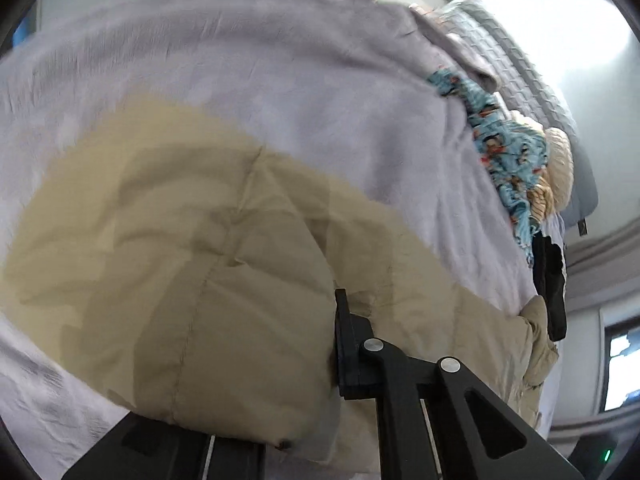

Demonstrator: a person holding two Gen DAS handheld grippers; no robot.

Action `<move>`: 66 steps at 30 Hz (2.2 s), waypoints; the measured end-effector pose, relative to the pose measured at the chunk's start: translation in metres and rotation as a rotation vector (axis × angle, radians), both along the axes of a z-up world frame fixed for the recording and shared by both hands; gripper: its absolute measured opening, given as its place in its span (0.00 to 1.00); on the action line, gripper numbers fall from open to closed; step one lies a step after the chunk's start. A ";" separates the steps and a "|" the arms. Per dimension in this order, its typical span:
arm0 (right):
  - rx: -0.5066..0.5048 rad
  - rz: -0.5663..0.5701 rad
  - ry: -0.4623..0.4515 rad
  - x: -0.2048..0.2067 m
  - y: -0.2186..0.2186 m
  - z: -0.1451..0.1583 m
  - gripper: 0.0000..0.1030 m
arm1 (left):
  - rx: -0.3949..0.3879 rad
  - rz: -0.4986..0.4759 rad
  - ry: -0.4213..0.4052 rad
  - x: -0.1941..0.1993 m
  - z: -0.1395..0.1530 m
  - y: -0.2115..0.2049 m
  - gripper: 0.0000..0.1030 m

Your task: Fold large clothes

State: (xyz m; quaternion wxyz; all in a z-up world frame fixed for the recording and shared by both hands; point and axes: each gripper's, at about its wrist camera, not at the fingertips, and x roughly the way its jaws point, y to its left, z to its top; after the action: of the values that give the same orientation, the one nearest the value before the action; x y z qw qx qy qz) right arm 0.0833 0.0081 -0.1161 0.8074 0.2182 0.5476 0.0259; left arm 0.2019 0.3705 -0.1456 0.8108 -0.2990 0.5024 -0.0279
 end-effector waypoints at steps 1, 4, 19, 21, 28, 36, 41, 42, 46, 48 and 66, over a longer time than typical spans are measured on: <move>0.024 -0.020 -0.022 0.006 0.001 -0.001 0.81 | 0.014 -0.008 -0.030 -0.002 0.011 0.001 0.12; 0.102 -0.059 -0.011 0.024 0.002 -0.013 0.06 | 0.041 -0.048 -0.121 -0.010 0.048 -0.001 0.12; 0.374 -0.062 0.080 0.034 0.003 -0.076 0.05 | 0.009 -0.533 -0.414 -0.031 0.176 -0.195 0.12; 0.426 -0.059 0.071 0.023 -0.016 -0.064 0.05 | 0.021 -0.575 -0.416 -0.035 0.179 -0.234 0.12; 0.280 -0.157 0.015 -0.062 -0.149 -0.015 0.05 | 0.195 -0.780 -0.422 -0.075 0.141 -0.401 0.12; 0.189 -0.281 0.115 -0.150 -0.282 -0.022 0.05 | 0.554 -0.867 -0.283 -0.124 0.027 -0.501 0.12; 0.222 -0.255 0.108 -0.158 -0.293 -0.025 0.05 | 0.561 -0.825 -0.281 -0.137 0.024 -0.502 0.99; 0.223 -0.253 0.105 -0.151 -0.297 -0.027 0.06 | 0.566 -0.799 -0.315 -0.143 0.033 -0.498 1.00; 0.191 -0.239 0.099 -0.141 -0.288 -0.025 0.06 | 0.556 -0.788 -0.332 -0.153 0.057 -0.477 1.00; 0.146 -0.214 0.098 -0.145 -0.281 -0.019 0.07 | 0.529 -0.731 -0.352 -0.156 0.073 -0.451 1.00; -0.600 0.349 -0.149 -0.077 -0.072 0.022 0.82 | 0.782 -0.388 -0.128 -0.127 0.016 -0.275 1.00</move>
State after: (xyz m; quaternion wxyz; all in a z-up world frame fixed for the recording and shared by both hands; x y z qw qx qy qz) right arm 0.0064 -0.0635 -0.0936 0.8566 -0.1281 0.4995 0.0173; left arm 0.0752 0.0959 -0.1298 0.8721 0.1325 0.4710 -0.0059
